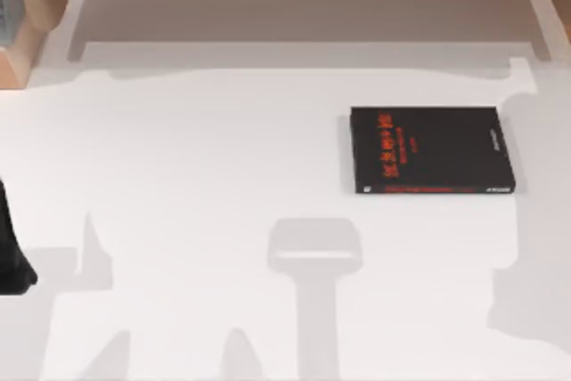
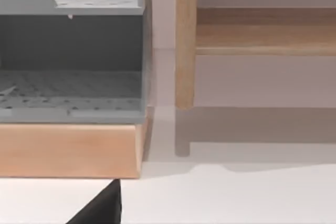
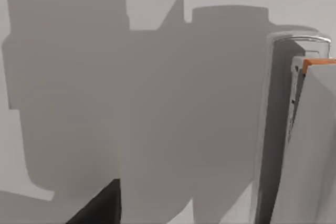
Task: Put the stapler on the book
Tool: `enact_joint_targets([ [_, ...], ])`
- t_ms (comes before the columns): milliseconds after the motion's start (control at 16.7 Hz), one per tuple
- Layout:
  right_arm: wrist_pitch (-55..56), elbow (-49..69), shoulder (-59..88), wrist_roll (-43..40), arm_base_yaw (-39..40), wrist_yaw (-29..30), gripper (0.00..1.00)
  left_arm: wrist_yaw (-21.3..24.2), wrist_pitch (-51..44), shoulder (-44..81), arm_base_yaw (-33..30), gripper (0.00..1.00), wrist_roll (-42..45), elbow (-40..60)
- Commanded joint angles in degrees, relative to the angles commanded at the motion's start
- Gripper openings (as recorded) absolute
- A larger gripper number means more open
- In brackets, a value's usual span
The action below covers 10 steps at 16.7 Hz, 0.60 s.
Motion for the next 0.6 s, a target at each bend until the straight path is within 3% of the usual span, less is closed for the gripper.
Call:
enact_joint_targets([
  [60, 0.0, 0.0, 0.0, 0.0, 0.0, 0.0, 1.0, 0.0, 0.0, 0.0, 0.0, 1.0, 0.0, 0.0],
  [600, 0.0, 0.0, 0.0, 0.0, 0.0, 0.0, 0.32, 0.0, 0.0, 0.0, 0.0, 1.0, 0.0, 0.0],
])
